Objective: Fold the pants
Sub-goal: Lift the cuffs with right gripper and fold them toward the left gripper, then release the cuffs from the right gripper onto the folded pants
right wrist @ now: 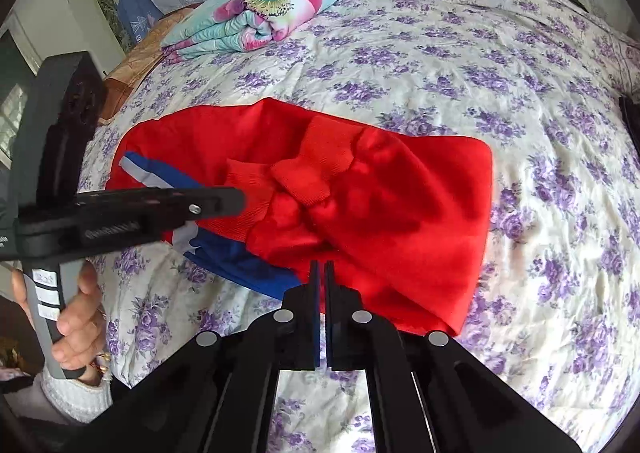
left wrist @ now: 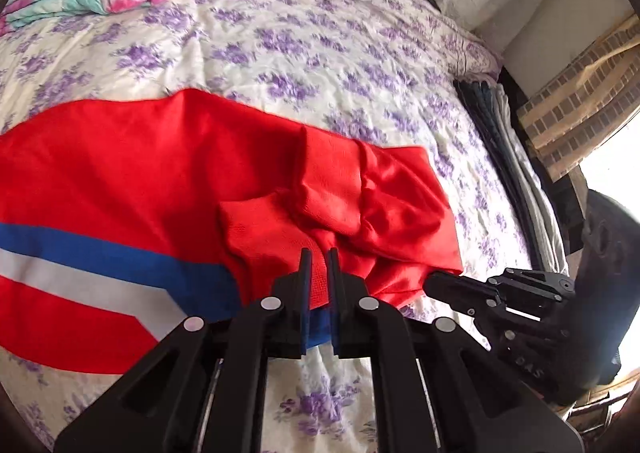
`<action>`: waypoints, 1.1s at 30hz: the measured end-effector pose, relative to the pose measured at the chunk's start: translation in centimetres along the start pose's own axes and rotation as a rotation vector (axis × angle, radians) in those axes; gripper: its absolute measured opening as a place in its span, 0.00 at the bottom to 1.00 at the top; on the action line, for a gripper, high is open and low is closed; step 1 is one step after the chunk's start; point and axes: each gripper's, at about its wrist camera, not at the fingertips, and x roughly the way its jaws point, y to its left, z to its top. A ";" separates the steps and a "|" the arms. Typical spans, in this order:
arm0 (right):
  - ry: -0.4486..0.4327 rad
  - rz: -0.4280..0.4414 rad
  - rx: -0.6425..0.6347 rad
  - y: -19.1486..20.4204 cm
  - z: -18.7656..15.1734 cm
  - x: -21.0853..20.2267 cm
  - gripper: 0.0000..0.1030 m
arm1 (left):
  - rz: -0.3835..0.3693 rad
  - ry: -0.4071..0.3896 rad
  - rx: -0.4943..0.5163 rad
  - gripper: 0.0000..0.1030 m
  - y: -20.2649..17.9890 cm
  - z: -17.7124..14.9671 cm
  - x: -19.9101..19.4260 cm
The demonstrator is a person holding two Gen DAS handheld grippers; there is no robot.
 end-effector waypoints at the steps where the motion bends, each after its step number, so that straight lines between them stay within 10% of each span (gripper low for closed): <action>1: -0.005 -0.015 -0.014 0.4 0.2 0.5 0.02 | 0.024 0.024 0.000 0.06 0.0 0.0 1.3; 6: 0.156 -0.101 -0.005 -0.5 -0.4 5.1 0.01 | 0.030 0.029 -0.023 0.01 1.5 0.6 3.2; 14: 0.003 -0.085 0.038 -1.0 3.8 1.1 0.01 | 0.025 0.013 -0.047 0.01 2.4 1.0 2.8; 21: 0.086 -0.130 0.087 -2.3 7.2 8.6 0.01 | 0.046 -0.109 -0.093 0.01 4.7 0.3 -5.0; 23: 0.071 -0.153 0.069 -1.7 7.2 8.4 0.02 | 0.106 -0.167 -0.115 0.08 6.0 -0.7 -8.7; 25: 0.050 -0.144 0.084 -1.2 7.0 6.9 0.03 | 0.164 -0.228 -0.165 0.59 7.9 -2.0 -12.2; 26: 0.025 -0.112 0.086 -0.7 6.7 5.8 0.03 | 0.178 -0.267 -0.195 0.69 8.9 -2.8 -13.8; 33: -0.186 0.101 0.073 2.9 0.8 -2.9 0.05 | 0.227 -0.294 -0.411 0.74 16.9 -7.2 -18.3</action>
